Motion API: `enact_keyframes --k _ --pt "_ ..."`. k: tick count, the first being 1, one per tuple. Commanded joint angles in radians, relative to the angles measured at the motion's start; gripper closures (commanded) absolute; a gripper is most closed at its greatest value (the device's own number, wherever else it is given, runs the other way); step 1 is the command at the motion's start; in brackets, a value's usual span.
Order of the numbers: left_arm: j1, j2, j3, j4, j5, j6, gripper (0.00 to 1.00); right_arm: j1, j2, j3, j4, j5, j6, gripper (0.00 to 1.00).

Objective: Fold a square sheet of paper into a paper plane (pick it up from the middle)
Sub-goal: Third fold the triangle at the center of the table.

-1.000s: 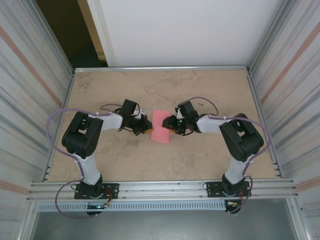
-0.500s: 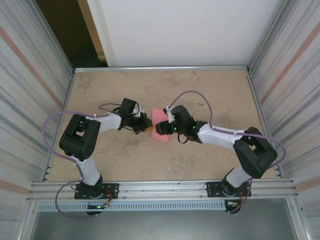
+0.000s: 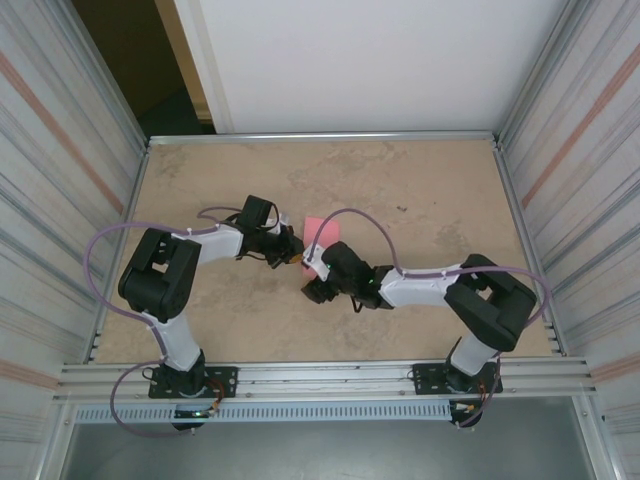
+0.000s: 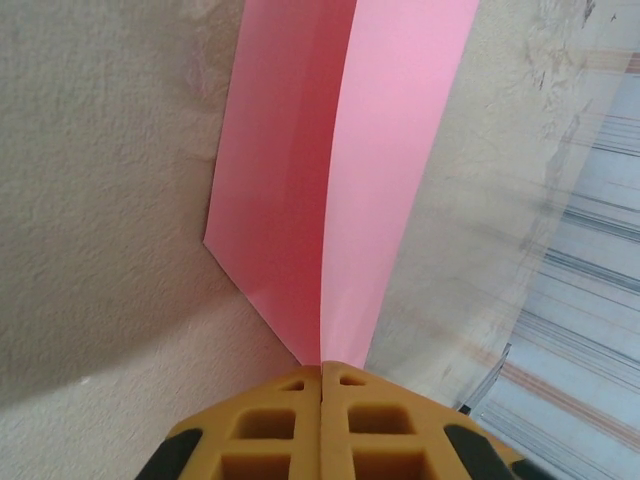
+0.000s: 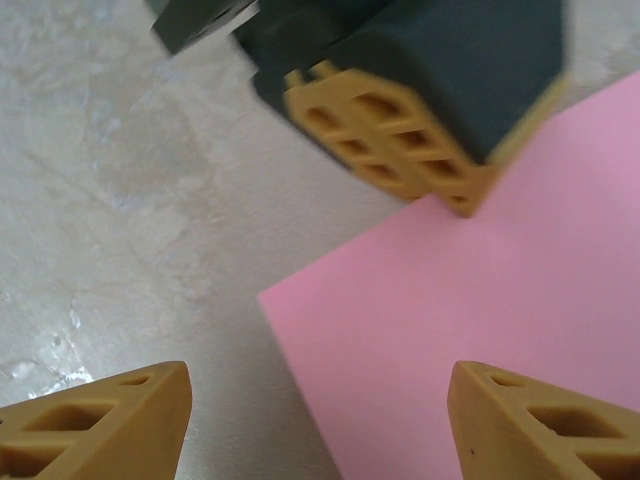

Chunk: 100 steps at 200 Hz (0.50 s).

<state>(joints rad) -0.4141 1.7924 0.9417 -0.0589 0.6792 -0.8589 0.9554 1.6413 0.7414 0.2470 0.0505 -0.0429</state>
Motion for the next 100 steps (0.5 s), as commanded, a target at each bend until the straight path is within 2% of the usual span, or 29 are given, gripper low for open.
enact_keyframes --k 1,37,100 --pt "-0.006 -0.044 0.024 -0.028 -0.001 -0.003 0.97 0.011 0.043 0.034 0.012 0.07 -0.082 0.33" --pt "-0.008 -0.046 0.023 -0.035 -0.003 0.0 0.97 0.01 0.064 0.029 0.05 0.178 -0.083 0.37" --pt "-0.009 -0.043 0.024 -0.042 -0.003 0.011 0.96 0.009 0.007 -0.005 0.084 0.162 -0.081 0.48"
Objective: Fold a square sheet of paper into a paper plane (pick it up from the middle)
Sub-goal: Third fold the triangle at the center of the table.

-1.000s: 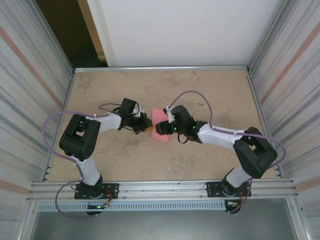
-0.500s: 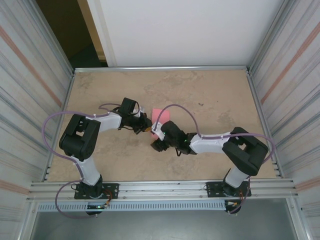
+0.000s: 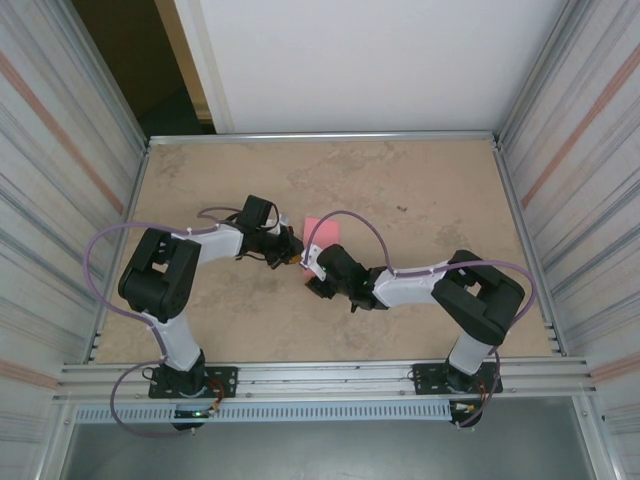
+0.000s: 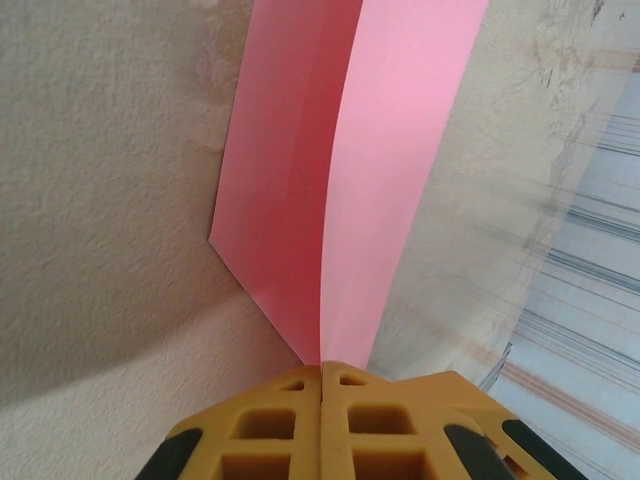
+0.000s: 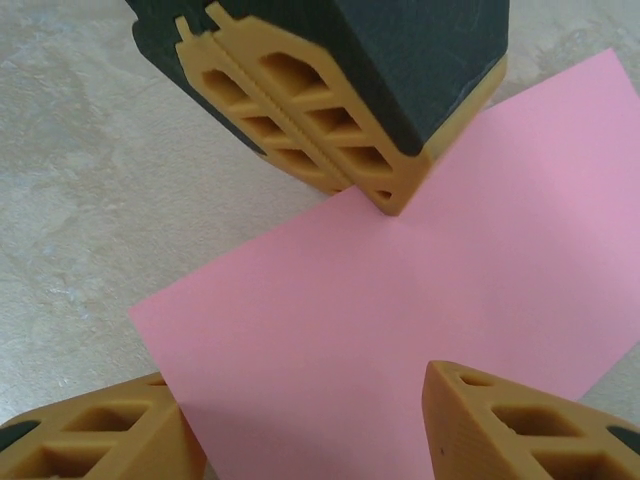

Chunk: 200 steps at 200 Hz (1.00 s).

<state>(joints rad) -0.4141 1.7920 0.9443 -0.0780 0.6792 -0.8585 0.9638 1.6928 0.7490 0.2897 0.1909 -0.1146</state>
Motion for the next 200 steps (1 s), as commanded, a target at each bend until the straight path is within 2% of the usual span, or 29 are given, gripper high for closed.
enact_keyframes --k 1,44,108,133,153,181,200 --pt "-0.008 -0.042 0.022 -0.023 -0.003 0.01 0.96 0.001 -0.046 -0.013 0.041 0.02 -0.008 0.48" --pt "-0.012 -0.044 0.023 -0.031 -0.006 0.018 0.96 -0.001 -0.061 -0.003 0.044 -0.011 0.012 0.57" --pt "-0.012 -0.066 0.016 -0.034 -0.009 0.013 0.93 0.0 -0.05 0.003 0.011 -0.043 0.022 0.83" --pt "-0.004 -0.088 0.017 -0.051 -0.019 0.015 0.86 -0.003 -0.066 -0.007 0.005 -0.061 0.035 0.93" --pt "0.028 -0.128 0.01 -0.073 -0.043 0.022 0.77 -0.02 -0.095 -0.023 0.0 -0.118 0.069 0.97" --pt "0.087 -0.2 0.01 -0.122 -0.092 0.067 0.67 -0.067 -0.143 -0.057 -0.015 -0.249 0.128 1.0" --pt "0.091 -0.228 0.016 -0.111 -0.095 0.086 0.63 -0.106 -0.162 -0.078 -0.016 -0.356 0.178 1.0"
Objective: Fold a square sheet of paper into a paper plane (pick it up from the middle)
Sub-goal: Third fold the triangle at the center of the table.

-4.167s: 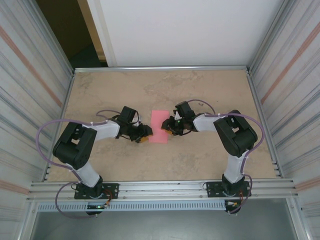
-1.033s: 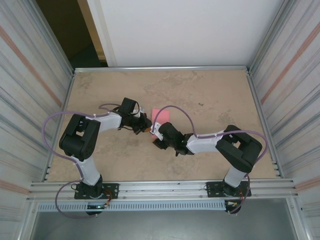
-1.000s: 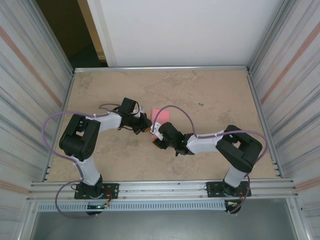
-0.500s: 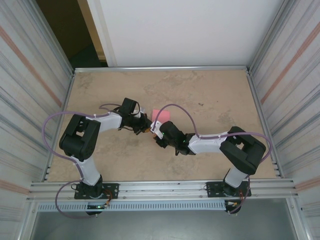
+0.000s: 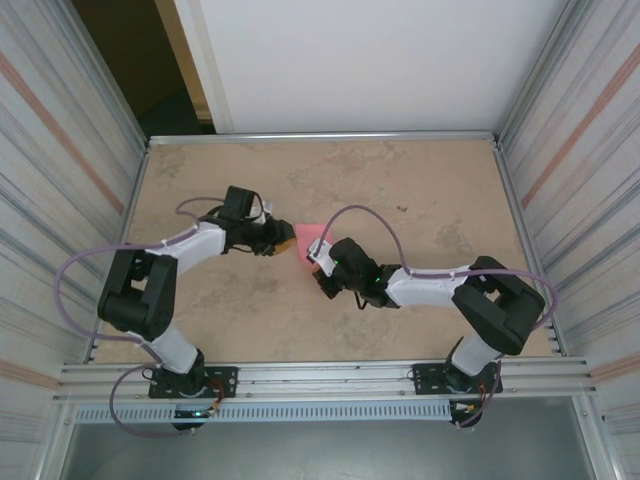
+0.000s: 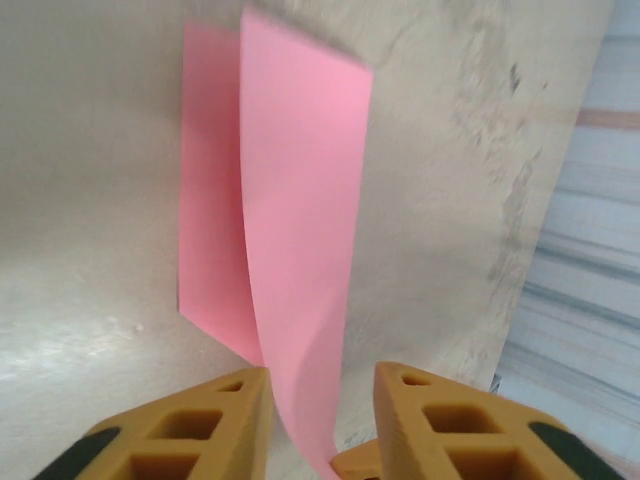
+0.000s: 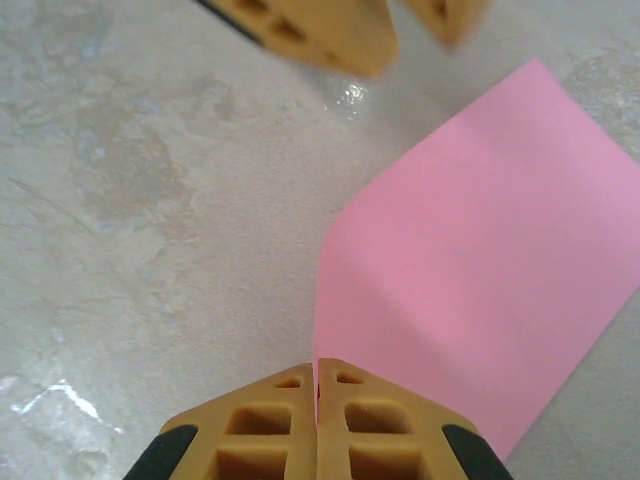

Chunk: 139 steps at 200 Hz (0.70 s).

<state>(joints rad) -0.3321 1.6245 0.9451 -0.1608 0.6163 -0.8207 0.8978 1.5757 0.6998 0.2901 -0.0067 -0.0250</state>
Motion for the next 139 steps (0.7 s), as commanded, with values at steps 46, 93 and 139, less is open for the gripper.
enact_keyframes --k 46,93,139 --pt "-0.061 0.015 0.095 -0.024 -0.048 0.089 0.63 -0.091 -0.016 -0.039 -0.025 -0.328 0.163 1.0" --pt "-0.13 0.196 0.236 -0.122 -0.079 0.14 0.71 -0.091 0.015 -0.042 -0.028 -0.376 0.198 1.0" --pt "-0.152 0.31 0.317 -0.218 -0.134 0.195 0.78 -0.091 0.036 -0.043 -0.029 -0.399 0.22 1.0"
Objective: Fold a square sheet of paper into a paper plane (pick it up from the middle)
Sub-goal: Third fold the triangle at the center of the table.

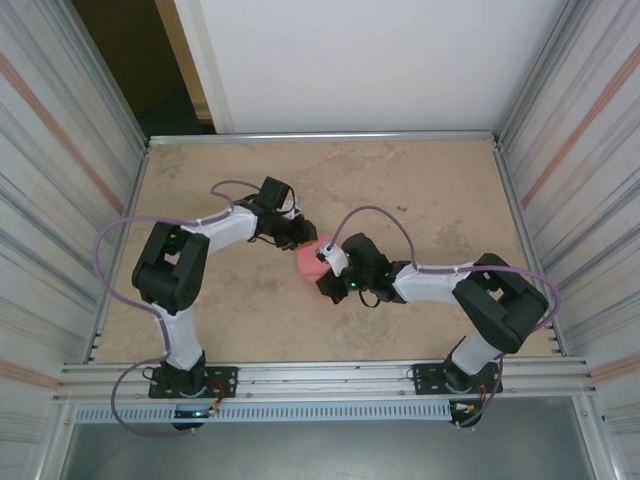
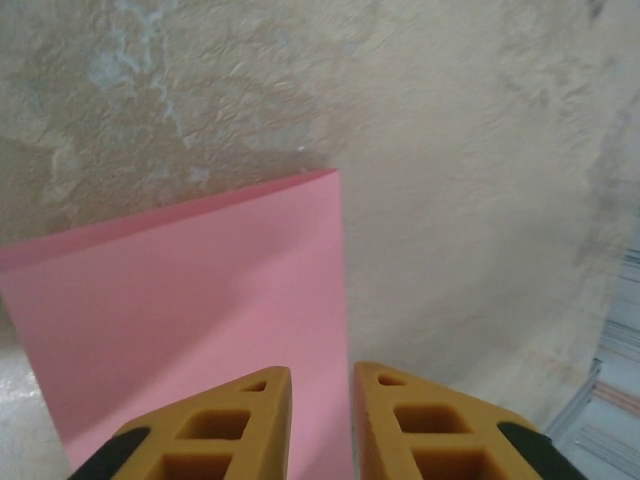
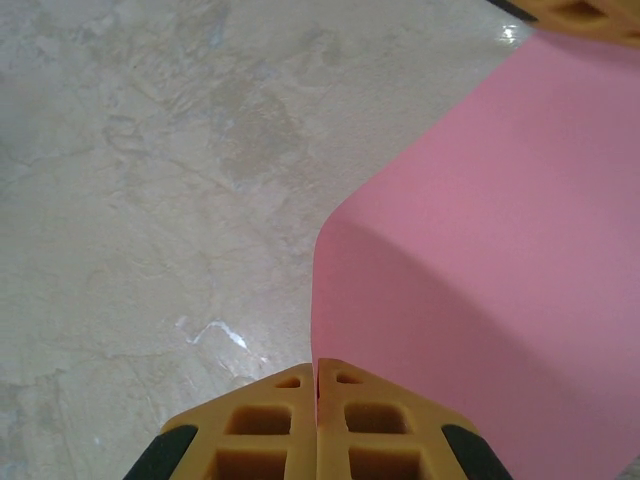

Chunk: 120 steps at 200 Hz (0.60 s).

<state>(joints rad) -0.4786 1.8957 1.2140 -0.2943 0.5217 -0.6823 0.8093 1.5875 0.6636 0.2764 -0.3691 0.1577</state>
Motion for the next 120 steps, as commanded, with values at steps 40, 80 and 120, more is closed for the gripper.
enact_keyframes --k 40,80,120 --pt "-0.023 0.1 0.103 -0.165 -0.107 0.104 0.82 -0.004 0.048 -0.012 0.021 -0.019 0.085 1.0" --pt "-0.026 0.152 0.138 -0.231 -0.132 0.14 0.83 -0.012 0.054 -0.011 0.031 0.013 0.128 1.0" --pt "-0.028 0.189 0.156 -0.262 -0.144 0.169 0.84 -0.03 0.053 -0.007 0.032 0.109 0.237 1.0"
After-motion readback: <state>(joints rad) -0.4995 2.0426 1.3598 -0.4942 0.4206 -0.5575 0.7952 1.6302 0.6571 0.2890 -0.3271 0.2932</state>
